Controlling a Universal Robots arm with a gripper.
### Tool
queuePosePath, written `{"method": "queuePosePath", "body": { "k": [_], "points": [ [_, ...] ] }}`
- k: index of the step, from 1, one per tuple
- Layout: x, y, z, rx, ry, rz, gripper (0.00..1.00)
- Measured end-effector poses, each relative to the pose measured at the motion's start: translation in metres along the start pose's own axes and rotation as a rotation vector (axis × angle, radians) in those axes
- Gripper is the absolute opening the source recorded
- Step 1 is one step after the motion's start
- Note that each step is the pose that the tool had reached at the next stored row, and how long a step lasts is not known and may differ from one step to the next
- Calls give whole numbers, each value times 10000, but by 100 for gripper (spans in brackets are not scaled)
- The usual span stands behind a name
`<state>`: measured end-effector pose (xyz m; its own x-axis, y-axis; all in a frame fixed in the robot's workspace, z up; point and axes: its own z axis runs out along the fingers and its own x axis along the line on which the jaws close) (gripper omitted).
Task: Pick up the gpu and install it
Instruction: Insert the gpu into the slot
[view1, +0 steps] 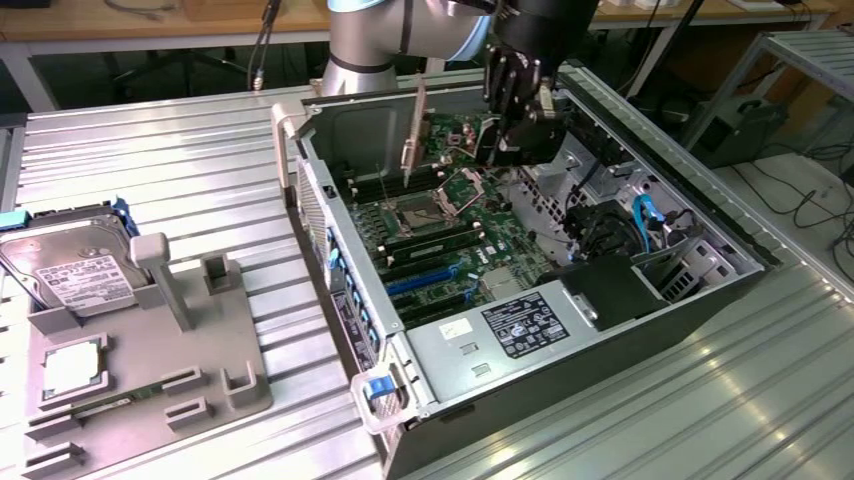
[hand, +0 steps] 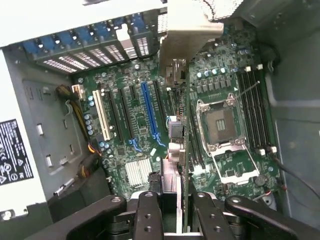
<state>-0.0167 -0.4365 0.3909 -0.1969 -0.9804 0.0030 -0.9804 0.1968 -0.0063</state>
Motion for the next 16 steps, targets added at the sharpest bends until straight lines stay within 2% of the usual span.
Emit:
{"method": "queuePosePath", "body": {
  "k": [6, 7, 8, 9, 16],
  "points": [
    [1, 0, 18, 0, -13, -1146, 28],
    [0, -1, 20, -37, -5, -1258, 28],
    [0, 0, 22, -109, 3, -1458, 28],
    [3, 1, 26, -124, 5, -1627, 28],
    [5, 3, 103, -88, 0, -2240, 28]
  ]
}}
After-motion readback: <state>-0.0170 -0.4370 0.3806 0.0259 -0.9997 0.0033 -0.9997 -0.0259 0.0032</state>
